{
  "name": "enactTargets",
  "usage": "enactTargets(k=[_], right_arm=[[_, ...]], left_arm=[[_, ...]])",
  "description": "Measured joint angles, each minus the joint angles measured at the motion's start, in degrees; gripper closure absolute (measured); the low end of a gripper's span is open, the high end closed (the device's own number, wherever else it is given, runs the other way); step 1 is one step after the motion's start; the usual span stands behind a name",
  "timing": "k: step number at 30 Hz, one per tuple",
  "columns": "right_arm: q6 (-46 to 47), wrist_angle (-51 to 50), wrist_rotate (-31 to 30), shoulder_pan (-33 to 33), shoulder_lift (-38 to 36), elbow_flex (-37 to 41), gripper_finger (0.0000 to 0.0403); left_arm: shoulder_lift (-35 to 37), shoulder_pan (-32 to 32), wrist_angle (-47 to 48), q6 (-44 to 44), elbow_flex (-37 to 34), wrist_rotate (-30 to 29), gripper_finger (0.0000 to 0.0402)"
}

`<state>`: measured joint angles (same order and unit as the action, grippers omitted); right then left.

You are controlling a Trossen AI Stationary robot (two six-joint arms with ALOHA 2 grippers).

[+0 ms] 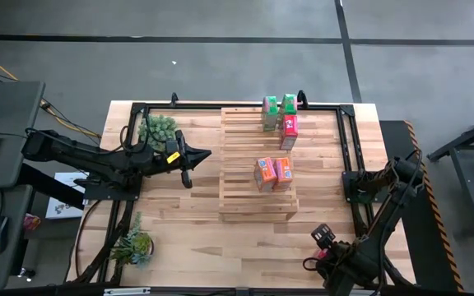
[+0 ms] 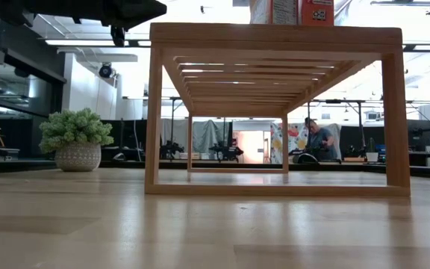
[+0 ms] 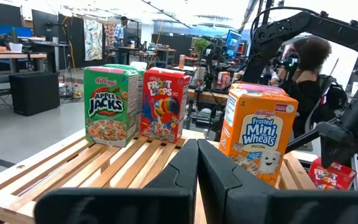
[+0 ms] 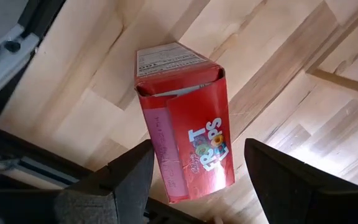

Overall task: Stack cereal on shelf
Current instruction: Put the red cereal box on the shelf aligned with the other red cereal box

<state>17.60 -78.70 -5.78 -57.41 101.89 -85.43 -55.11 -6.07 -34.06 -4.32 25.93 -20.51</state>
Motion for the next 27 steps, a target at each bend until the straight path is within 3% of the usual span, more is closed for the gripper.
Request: enactTargets(k=[13,27], right_arm=[[6.65,0.19,3.35,0.15,0.57,0.0,0.0159],[10.83,1.2,3.04,0.15,0.57,0.62,0.0159]], left_arm=[[0.0,0.0,0.07,-0.02,0.0,0.0,0.0401],[-0.02,0.0,0.93,-0.04,0.0,0.02,0.0402]])
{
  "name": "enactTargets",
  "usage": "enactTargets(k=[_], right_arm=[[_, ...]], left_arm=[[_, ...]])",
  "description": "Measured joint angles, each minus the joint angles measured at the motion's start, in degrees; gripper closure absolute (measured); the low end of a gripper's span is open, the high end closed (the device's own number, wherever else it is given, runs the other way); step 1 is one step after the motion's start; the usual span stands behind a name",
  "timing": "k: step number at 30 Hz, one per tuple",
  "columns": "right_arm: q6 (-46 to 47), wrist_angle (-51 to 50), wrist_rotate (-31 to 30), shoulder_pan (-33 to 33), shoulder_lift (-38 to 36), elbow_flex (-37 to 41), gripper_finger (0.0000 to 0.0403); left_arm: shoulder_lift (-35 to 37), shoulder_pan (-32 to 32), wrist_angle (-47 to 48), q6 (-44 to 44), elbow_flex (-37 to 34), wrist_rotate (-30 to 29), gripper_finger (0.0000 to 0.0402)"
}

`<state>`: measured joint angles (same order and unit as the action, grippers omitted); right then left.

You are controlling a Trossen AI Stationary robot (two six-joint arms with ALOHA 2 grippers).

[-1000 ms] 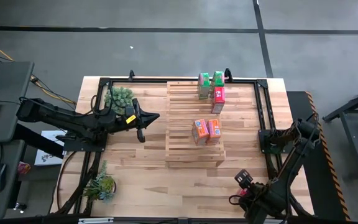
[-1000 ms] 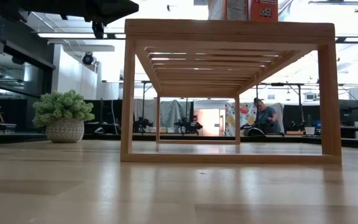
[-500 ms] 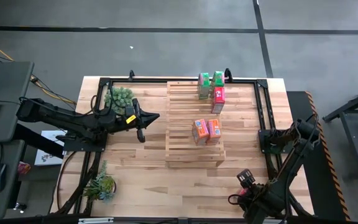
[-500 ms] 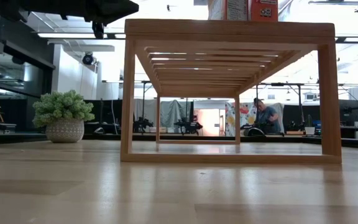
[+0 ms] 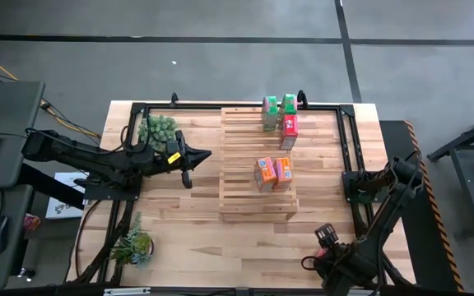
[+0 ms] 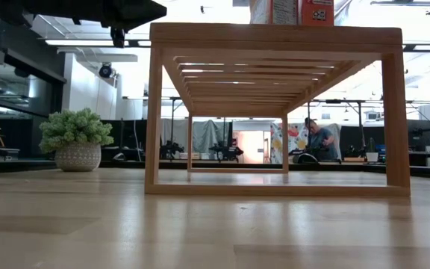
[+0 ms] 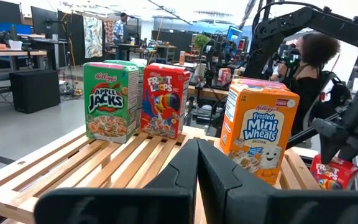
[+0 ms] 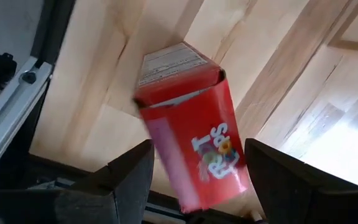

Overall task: Stack cereal on shelf
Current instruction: Put the red cereal box on the shelf aligned with the other red cereal box

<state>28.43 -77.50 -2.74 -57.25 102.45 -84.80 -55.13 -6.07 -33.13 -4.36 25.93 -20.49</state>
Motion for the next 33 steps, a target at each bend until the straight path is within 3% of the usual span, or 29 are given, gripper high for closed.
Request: enactTargets(k=[5,10,24,33], right_arm=[[0.89,4.86,2.86,0.02,0.05,6.14,0.0159],[3.0,7.84,1.76,0.65,0.09,10.08,0.0159],[12.92,10.81,-3.62,1.79,0.09,10.85,0.0159],[19.55,11.6,-1.54,4.08,0.09,10.68,0.0169]], left_arm=[[0.0,0.0,0.26,0.0,0.0,0.0,0.0402],[0.02,0.02,0.29,0.02,0.0,0.0,0.0401],[0.02,0.04,0.32,0.03,0.0,-0.02,0.0401],[0.01,0.04,0.32,0.02,0.0,-0.02,0.0401]])
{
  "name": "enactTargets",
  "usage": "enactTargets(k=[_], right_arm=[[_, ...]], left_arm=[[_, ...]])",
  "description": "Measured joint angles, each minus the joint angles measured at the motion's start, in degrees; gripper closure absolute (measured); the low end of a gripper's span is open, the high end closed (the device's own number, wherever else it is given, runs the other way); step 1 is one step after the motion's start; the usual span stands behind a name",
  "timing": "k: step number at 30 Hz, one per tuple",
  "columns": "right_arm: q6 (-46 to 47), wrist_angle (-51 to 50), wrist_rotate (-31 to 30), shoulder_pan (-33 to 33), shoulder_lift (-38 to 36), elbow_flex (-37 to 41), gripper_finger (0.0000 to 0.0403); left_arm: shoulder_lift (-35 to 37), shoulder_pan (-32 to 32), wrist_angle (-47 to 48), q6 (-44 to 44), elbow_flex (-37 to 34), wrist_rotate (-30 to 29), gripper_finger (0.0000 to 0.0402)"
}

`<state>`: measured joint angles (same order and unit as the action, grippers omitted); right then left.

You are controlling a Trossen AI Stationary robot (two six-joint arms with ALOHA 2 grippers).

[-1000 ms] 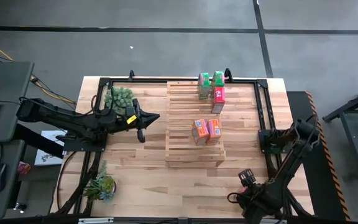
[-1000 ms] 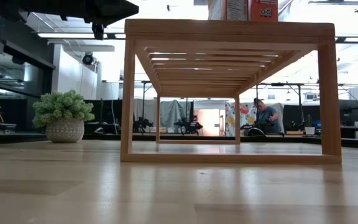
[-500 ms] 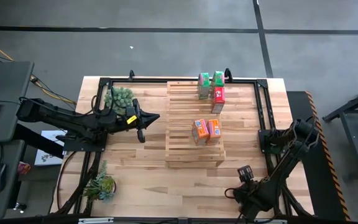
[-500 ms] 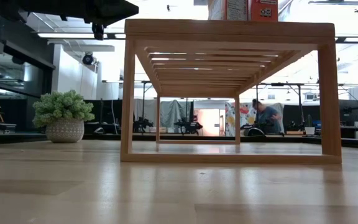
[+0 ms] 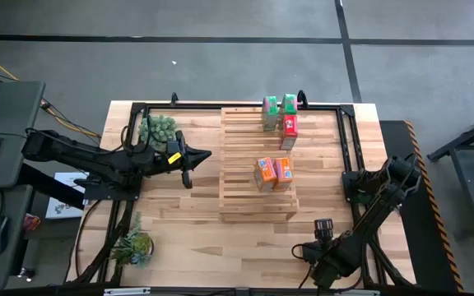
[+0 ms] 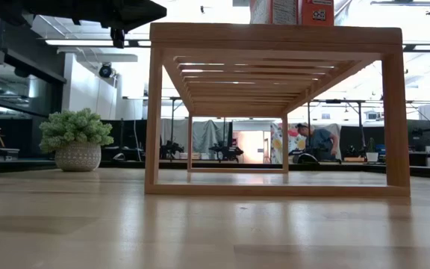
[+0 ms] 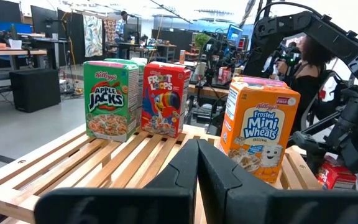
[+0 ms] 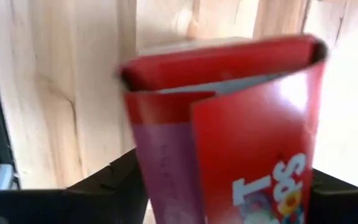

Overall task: Stack cereal on shelf
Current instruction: Put the red cereal box on the shelf aligned with the other red cereal box

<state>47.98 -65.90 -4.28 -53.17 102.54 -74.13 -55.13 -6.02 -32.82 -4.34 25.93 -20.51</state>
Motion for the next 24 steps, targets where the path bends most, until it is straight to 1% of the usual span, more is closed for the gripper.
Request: enactTargets(k=[2,8,10,13,14,16,19,21,23,24], right_arm=[[0.03,0.88,0.43,0.52,-0.04,-0.02,0.0189],[0.13,2.31,1.7,1.72,-1.69,-0.07,0.0263],[1.37,4.66,1.93,2.15,-2.94,-0.06,0.0274],[3.64,10.57,1.73,2.99,-5.5,-0.07,0.0273],[4.59,13.68,1.03,3.37,-6.34,-0.07,0.0269],[6.36,21.74,-2.66,4.43,-7.92,-0.07,0.0257],[7.1,38.5,-10.64,6.98,-9.52,-0.11,0.0239],[3.41,50.07,-12.62,9.58,-10.02,-0.15,0.023],[-4.59,60.84,-10.81,12.45,-10.28,-0.26,0.0227],[-9.78,64.04,-9.51,13.74,-10.28,-1.12,0.0226]], left_arm=[[0.01,0.0,0.0,0.0,0.0,0.0,0.0401],[0.01,0.0,0.0,0.02,0.0,0.0,0.0402],[0.01,0.0,0.0,0.02,0.0,0.0,0.0402],[0.0,0.0,0.0,0.02,0.0,0.0,0.0401],[0.0,0.0,0.0,0.02,0.0,0.0,0.0401],[0.01,0.0,-0.02,0.02,0.0,0.0,0.0401],[0.01,-0.02,-0.04,0.02,0.0,0.0,0.0401],[0.01,-0.02,-0.04,0.02,0.0,0.0,0.0402],[0.0,-0.04,-0.04,0.02,0.0,-0.01,0.0401],[-0.01,-0.04,-0.02,0.0,0.0,0.0,0.0402]])
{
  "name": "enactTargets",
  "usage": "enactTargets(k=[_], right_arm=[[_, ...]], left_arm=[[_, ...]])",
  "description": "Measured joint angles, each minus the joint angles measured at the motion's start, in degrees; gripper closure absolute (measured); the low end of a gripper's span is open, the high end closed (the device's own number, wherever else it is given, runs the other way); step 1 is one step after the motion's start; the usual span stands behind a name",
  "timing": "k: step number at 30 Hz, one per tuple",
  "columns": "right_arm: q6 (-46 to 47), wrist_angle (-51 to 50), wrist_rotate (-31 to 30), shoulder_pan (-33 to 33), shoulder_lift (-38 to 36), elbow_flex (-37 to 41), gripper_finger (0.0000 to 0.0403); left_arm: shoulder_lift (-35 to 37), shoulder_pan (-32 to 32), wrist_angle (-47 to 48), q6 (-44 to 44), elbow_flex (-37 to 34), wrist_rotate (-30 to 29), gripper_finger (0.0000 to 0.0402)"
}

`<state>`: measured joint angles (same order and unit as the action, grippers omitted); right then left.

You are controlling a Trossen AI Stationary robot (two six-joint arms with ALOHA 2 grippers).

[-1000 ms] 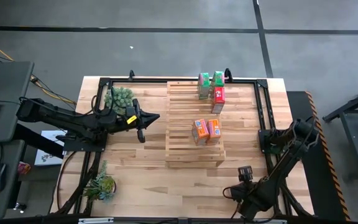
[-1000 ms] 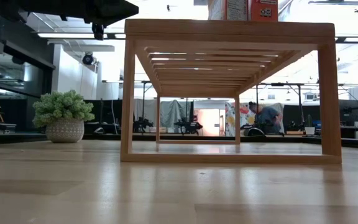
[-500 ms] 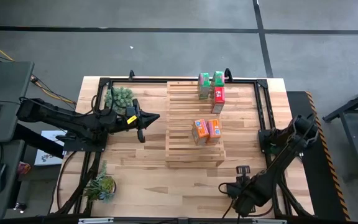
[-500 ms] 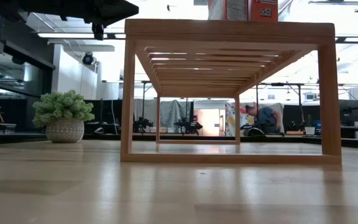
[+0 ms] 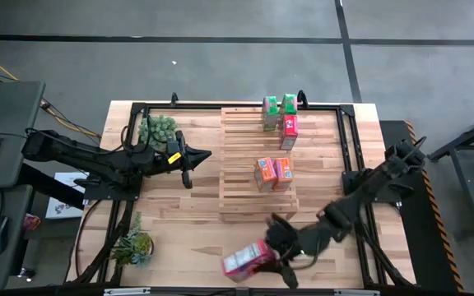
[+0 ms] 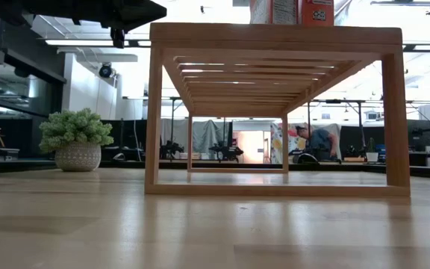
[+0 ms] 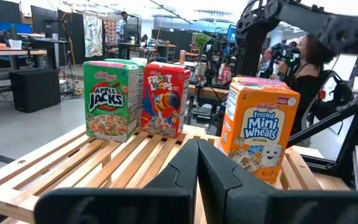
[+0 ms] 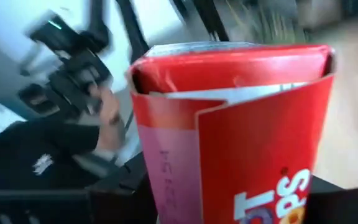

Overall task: Stack cereal on shelf
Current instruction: Put the red cereal box on the shelf aligned with the other red cereal box

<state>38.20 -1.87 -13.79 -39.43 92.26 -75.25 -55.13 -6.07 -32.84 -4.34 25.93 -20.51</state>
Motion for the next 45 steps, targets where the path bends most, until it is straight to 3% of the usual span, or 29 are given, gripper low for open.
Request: enactTargets(k=[3,7,10,13,15,18,24,28,35,45], right_arm=[[-15.34,-2.63,-0.42,3.15,0.0,-6.45,0.0228],[-25.21,-23.07,-15.25,6.23,0.14,-20.38,0.0236],[-20.42,-38.6,-31.26,8.85,0.84,-30.48,0.024],[-11.04,-50.51,-38.02,12.93,1.41,-37.81,0.0241],[-4.63,-56.61,-37.01,16.55,1.42,-40.84,0.0241],[3.04,-63.43,-30.44,22.79,1.48,-43.25,0.0241],[2.07,-64.88,-19.9,31.54,1.82,-43.62,0.0242],[2.37,-67.36,-19.08,33.76,1.8,-43.62,0.0242],[10.63,-81.09,-14.22,37.88,3.96,-43.62,0.0242],[10.54,-81.81,-13.11,39.94,6.53,-43.03,0.0242]], left_arm=[[0.0,0.0,0.0,0.01,0.0,0.0,0.0401],[0.01,0.02,-0.02,0.02,0.0,0.0,0.0401],[0.0,0.02,-0.02,0.02,0.0,0.0,0.0401],[0.02,0.02,-0.02,0.02,0.0,0.0,0.0402],[0.0,0.02,-0.04,0.0,0.0,0.0,0.0401],[0.01,0.02,-0.14,0.0,0.0,0.0,0.0402],[0.0,0.02,-0.39,0.02,0.0,0.0,0.0401],[0.02,0.04,-0.46,1.06,0.0,0.0,0.0401],[0.0,0.04,-2.02,3.08,0.02,-0.01,0.0401],[0.01,0.04,-1.78,3.07,0.02,-0.02,0.0401]])
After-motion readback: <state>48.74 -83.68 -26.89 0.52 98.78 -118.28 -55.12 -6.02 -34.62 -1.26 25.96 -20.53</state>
